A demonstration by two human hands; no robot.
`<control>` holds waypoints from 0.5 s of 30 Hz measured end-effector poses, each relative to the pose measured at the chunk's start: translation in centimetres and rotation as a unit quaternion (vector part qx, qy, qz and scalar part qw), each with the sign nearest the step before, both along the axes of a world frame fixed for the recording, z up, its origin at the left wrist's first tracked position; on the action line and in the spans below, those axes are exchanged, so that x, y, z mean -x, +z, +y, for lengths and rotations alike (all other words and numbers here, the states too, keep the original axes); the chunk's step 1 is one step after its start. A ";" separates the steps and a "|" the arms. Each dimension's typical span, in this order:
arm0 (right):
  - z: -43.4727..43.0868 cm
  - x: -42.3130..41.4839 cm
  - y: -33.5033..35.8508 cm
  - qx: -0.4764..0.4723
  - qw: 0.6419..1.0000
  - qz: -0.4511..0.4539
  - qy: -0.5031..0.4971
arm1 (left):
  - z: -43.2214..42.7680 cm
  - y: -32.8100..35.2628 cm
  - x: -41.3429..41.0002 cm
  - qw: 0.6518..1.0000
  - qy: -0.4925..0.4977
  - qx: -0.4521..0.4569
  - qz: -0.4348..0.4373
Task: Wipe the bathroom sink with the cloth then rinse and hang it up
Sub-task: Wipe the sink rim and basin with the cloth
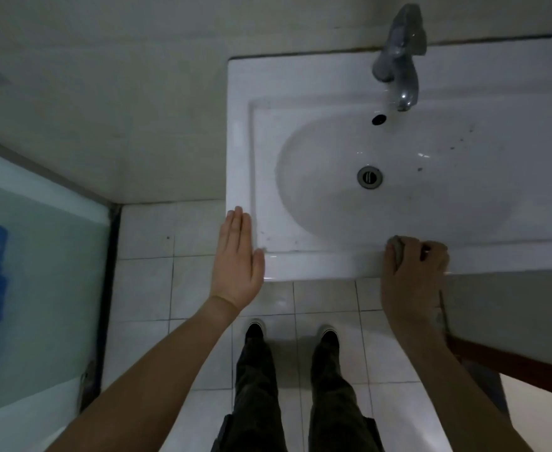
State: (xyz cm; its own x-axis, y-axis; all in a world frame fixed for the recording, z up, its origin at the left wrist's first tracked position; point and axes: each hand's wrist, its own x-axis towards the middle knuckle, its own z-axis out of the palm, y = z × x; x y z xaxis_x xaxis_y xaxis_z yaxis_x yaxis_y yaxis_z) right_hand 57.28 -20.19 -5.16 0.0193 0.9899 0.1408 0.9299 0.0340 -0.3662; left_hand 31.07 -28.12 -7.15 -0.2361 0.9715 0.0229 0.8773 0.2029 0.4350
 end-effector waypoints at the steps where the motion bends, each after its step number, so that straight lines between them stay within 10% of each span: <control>1: -1.1 2.4 0.0 0.010 1.000 -0.005 0.017 | -0.1 -0.1 0.0 1.000 -0.001 -0.002 -0.004; 10: -4.6 11.5 1.1 -0.037 0.977 0.017 0.208 | -0.2 -0.2 0.0 1.000 -0.016 -0.006 -0.022; 15: -1.2 2.0 0.9 -0.024 0.999 0.003 0.033 | -0.3 0.1 0.1 1.000 -0.015 0.014 -0.014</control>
